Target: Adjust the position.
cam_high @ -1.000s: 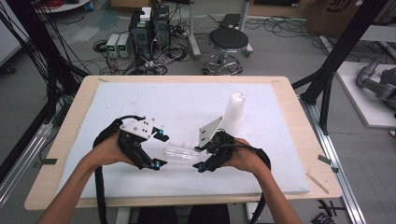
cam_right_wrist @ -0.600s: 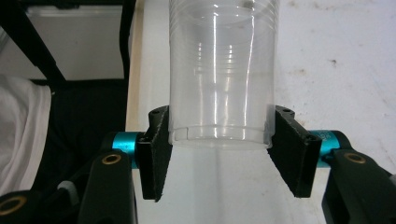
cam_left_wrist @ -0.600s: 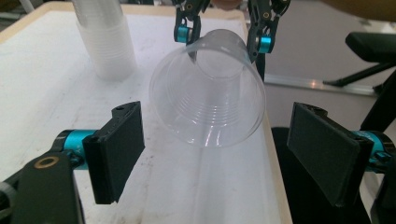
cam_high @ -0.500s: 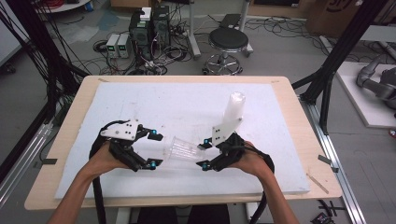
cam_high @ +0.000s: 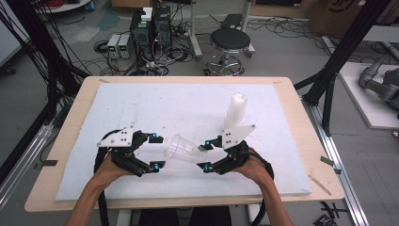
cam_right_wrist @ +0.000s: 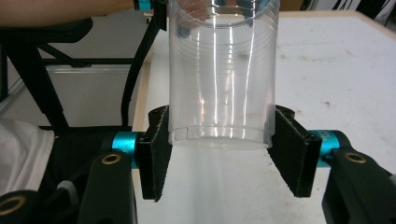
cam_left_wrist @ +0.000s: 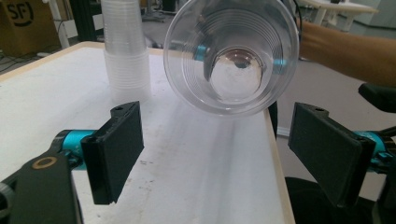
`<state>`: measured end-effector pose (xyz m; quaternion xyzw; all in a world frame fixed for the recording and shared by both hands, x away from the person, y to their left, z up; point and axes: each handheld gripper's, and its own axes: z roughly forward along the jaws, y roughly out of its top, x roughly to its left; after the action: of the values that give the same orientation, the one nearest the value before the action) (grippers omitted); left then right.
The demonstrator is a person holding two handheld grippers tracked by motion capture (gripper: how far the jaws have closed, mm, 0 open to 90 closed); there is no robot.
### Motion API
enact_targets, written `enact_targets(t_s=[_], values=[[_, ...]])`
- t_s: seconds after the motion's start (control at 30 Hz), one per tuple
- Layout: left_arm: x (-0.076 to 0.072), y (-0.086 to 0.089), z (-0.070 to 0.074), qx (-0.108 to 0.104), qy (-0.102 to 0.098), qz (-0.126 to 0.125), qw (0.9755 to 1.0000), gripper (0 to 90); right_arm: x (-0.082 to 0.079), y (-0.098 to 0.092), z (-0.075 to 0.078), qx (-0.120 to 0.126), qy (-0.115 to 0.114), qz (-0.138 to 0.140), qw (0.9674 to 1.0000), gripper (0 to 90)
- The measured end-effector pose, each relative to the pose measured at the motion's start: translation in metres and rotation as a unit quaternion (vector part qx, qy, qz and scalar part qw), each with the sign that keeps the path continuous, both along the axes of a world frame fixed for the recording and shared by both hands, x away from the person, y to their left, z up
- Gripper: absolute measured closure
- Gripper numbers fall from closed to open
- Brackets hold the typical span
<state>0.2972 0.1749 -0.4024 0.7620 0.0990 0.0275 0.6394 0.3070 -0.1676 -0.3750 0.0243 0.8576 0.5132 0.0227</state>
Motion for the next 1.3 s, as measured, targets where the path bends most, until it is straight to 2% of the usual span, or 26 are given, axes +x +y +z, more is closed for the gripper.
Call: enact_targets(t_s=[0.1, 0.47, 0.77, 0.9, 1.3], values=[[0.0, -0.002, -0.003, -0.015, 0.011, -0.005, 0.9998, 18.0, 0.001, -0.001, -0.001, 0.016, -0.001, 0.003, 0.9999, 42.9], [0.0, -0.012, -0.005, -0.043, 0.008, -0.014, 0.999, 18.0, 0.003, -0.005, -0.006, 0.073, 0.014, 0.015, 0.9971, 42.9], [0.002, -0.022, -0.001, -0.057, 0.01, -0.026, 0.998, 17.4, 0.004, -0.005, -0.008, 0.089, 0.019, 0.021, 0.9957, 42.9], [0.004, -0.028, 0.003, -0.066, 0.011, -0.035, 0.9972, 17.2, 0.004, -0.003, -0.009, 0.088, 0.022, 0.025, 0.9956, 42.9], [0.007, -0.046, 0.015, -0.07, 0.002, -0.048, 0.9964, 17.1, 0.004, -0.001, -0.01, 0.09, 0.023, 0.029, 0.9952, 42.9]])
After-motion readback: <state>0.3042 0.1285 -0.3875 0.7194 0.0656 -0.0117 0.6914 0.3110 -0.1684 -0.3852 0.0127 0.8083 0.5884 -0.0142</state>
